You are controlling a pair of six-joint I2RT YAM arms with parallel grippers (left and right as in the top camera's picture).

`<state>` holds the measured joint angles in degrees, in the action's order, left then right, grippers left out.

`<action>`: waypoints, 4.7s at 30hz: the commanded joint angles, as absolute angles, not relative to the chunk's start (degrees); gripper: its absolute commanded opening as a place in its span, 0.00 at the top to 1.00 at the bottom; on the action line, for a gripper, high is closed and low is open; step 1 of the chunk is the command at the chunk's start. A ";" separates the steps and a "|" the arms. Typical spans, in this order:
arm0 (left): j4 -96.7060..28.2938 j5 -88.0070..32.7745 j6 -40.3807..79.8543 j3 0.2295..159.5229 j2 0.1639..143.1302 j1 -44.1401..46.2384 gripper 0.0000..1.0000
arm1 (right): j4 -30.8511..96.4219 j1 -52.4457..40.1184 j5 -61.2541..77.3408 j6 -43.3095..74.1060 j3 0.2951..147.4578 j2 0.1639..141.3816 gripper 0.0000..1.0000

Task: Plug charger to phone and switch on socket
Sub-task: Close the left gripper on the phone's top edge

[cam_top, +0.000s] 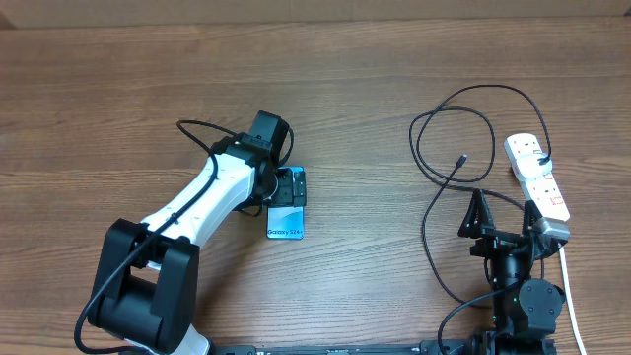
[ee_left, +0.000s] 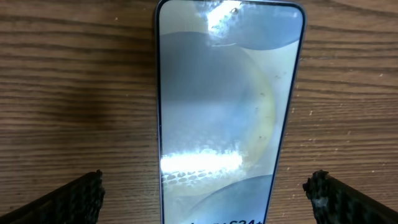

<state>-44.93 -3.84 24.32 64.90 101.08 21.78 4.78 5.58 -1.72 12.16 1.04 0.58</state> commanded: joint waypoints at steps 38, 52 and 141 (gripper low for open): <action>-39.99 4.80 28.67 66.13 108.55 26.35 0.00 | 4.64 5.67 -1.61 11.92 0.45 0.16 0.00; -40.60 3.22 25.28 66.11 110.26 26.33 0.14 | 4.64 5.67 -1.61 11.92 0.45 0.16 0.00; -53.93 0.56 31.27 77.84 110.24 26.24 0.41 | 4.64 5.67 -1.61 11.92 0.45 0.16 0.00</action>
<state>-52.71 1.08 31.18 74.35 109.97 26.22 4.75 5.58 -1.72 12.14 1.04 0.58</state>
